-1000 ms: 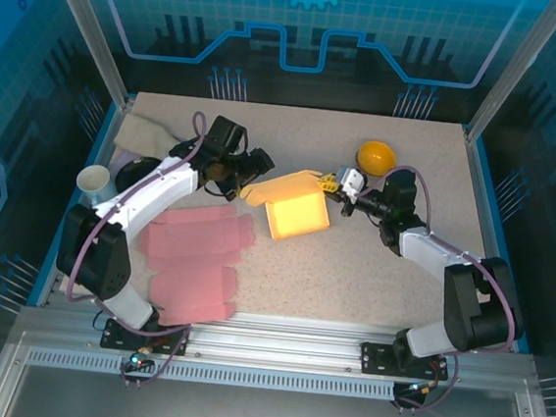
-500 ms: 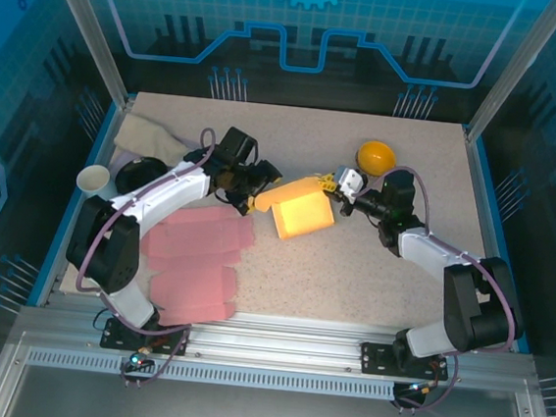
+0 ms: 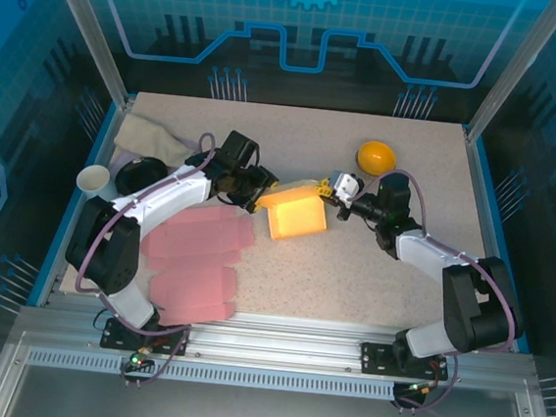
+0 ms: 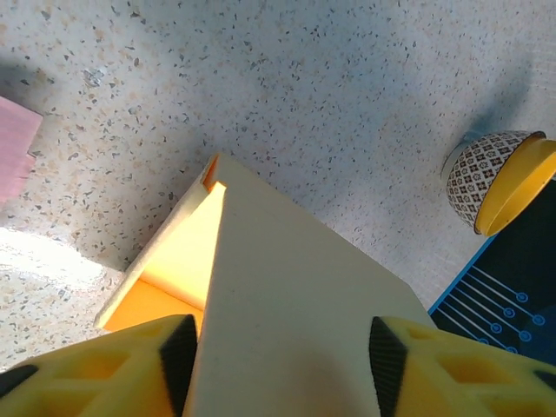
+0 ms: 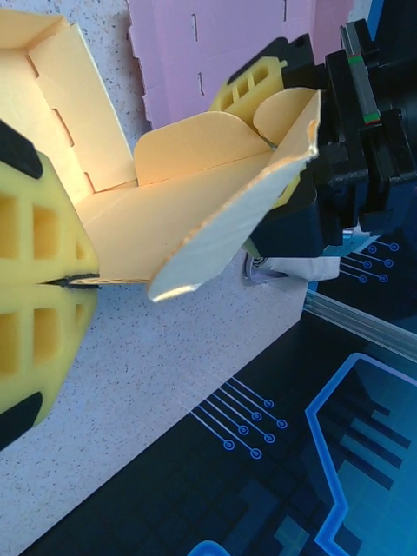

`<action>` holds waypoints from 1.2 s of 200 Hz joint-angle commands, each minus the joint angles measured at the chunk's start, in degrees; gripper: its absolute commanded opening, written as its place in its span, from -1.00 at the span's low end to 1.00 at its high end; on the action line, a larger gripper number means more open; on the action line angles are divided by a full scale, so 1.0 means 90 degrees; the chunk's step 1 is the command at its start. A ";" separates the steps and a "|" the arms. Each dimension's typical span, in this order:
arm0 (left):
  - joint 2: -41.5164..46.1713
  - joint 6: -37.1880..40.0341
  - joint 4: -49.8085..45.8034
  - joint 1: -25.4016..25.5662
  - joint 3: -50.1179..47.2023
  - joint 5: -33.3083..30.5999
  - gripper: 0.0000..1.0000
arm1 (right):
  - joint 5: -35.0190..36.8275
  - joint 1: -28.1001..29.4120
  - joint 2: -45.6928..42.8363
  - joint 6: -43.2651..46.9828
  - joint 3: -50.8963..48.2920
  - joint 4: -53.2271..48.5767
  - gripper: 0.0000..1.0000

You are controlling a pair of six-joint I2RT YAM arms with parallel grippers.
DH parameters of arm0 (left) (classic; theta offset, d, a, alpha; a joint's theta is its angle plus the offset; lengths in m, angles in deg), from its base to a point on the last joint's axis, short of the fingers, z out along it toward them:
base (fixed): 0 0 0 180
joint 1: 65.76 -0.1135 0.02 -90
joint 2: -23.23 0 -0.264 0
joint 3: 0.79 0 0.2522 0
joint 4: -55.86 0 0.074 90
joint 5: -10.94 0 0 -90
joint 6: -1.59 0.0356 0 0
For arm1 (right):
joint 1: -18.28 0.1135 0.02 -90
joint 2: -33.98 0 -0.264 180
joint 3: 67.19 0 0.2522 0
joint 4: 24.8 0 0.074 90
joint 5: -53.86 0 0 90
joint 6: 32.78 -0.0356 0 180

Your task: Fold the paper box

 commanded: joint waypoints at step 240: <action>0.0790 0.0844 0.1401 0.0445 -0.0460 -0.2972 -0.62 | 0.2763 0.0276 -0.0427 -0.7273 0.2851 -0.6025 0.29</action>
